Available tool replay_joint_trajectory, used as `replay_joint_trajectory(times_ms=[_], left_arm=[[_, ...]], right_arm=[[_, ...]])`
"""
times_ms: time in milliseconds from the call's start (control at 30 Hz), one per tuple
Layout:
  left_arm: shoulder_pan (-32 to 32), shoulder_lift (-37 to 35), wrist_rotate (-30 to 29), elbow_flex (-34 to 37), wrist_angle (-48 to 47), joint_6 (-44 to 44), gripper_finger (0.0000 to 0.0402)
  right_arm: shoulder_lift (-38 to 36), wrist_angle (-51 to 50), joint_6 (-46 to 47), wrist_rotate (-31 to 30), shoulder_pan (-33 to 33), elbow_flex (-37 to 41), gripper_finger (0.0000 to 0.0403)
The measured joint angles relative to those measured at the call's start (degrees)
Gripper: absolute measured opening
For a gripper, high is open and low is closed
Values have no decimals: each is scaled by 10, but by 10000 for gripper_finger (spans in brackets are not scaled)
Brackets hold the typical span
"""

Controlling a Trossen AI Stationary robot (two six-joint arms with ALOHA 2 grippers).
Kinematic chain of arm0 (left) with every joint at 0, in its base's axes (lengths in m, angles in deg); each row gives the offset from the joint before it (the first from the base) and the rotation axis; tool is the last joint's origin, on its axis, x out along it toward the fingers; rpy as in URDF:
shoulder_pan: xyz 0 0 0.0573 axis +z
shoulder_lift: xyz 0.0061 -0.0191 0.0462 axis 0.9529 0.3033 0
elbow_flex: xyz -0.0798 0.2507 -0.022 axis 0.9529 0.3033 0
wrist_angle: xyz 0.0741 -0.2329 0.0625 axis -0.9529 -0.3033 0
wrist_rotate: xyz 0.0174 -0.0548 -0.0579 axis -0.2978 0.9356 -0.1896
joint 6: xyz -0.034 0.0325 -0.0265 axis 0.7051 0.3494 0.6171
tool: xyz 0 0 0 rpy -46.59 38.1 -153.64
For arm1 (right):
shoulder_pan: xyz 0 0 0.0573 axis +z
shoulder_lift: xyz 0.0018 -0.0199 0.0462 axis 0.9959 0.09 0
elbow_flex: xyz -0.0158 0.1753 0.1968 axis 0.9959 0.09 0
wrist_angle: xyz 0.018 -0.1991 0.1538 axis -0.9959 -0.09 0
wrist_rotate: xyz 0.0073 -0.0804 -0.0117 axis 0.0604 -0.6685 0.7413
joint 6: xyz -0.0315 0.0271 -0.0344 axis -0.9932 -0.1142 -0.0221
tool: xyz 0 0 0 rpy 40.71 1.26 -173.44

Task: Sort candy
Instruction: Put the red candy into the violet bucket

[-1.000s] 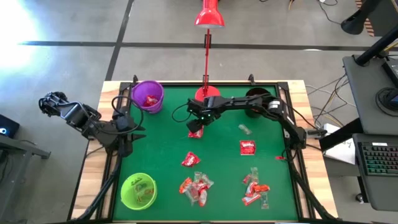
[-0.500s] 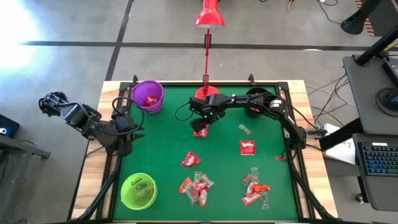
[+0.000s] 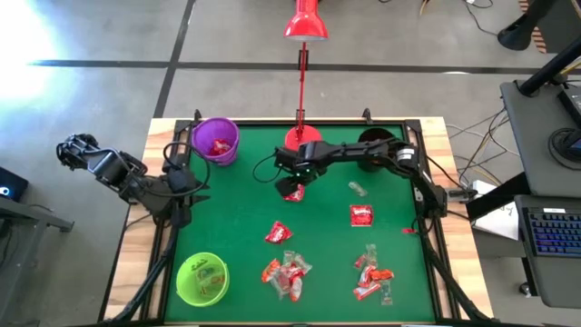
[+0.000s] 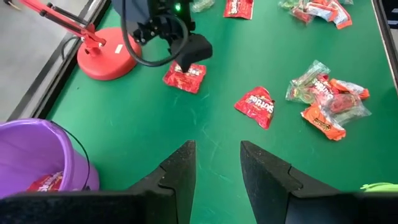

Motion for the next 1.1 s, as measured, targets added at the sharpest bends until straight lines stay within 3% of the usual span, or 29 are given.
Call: replay_joint_trajectory(times_ms=[767, 1100], left_arm=[[0, -7, -12, 0, 0, 0, 109], [0, -7, -12, 0, 0, -6, 109]], right_arm=[[1, 28, -22, -15, 1, -3, 189], [1, 29, -1, 36, 1, -3, 189]])
